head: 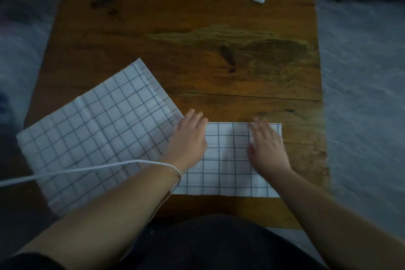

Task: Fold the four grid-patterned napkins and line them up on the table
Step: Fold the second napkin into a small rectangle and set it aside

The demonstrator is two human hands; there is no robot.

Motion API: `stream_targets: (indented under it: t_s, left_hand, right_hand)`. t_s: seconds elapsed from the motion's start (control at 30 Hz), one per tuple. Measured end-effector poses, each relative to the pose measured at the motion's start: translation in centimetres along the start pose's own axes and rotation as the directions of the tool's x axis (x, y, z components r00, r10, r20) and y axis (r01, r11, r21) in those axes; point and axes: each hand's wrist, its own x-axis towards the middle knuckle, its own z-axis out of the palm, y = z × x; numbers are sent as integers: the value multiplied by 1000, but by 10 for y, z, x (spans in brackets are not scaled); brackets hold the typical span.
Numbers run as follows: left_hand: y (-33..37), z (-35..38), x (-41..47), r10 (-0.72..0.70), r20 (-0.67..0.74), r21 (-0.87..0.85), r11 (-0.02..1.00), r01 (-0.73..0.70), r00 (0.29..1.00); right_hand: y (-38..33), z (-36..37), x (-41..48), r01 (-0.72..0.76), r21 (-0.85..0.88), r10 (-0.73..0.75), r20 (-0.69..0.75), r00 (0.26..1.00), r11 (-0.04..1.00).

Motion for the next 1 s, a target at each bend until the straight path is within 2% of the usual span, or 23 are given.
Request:
stream_targets:
  t_s: [0.07, 0.13, 0.27, 0.37, 0.47, 0.57, 0.63, 0.7, 0.83, 0.93, 1.0]
  left_hand:
    - [17, 20, -3, 87, 121, 39, 995, -93, 989]
    - [22, 39, 2, 62, 188, 91, 993, -80, 980]
    - [14, 58, 5, -18, 180, 157, 988, -11, 983]
    - [-4, 58, -2, 17, 178, 202, 978, -54, 984]
    - [-24, 52, -9, 23, 206, 198, 978, -65, 978]
    - [-34, 46, -12, -23, 192, 179, 984, -12, 981]
    - [-29, 43, -10, -67, 167, 159, 987, 40, 984]
    - [-13, 42, -6, -58, 139, 127, 991, 40, 989]
    - [25, 50, 11, 46, 160, 98, 993, -63, 986]
    - [29, 55, 17, 38, 214, 111, 992, -63, 976]
    - [19, 56, 13, 46, 200, 125, 989, -73, 979]
  right_hand:
    - [-21, 18, -6, 129, -79, -124, 63, 990, 988]
    - [-35, 29, -2, 153, -83, -144, 96, 985, 985]
    - [-36, 35, 10, 143, -74, -135, 107, 985, 987]
    - [-14, 31, 10, 67, -93, -59, 88, 994, 993]
    - [22, 23, 2, -95, -62, 99, 71, 993, 994]
    - [45, 16, -5, -210, -45, 212, 60, 975, 977]
    - [42, 13, -5, -227, -52, 230, 62, 971, 973]
    - [24, 9, -1, -151, -53, 154, 60, 986, 987]
    - [-25, 15, 12, 90, 7, -91, 53, 994, 996]
    - [-34, 23, 22, 99, -8, -98, 94, 991, 995]
    - [-22, 23, 22, 94, -45, -89, 111, 990, 995]
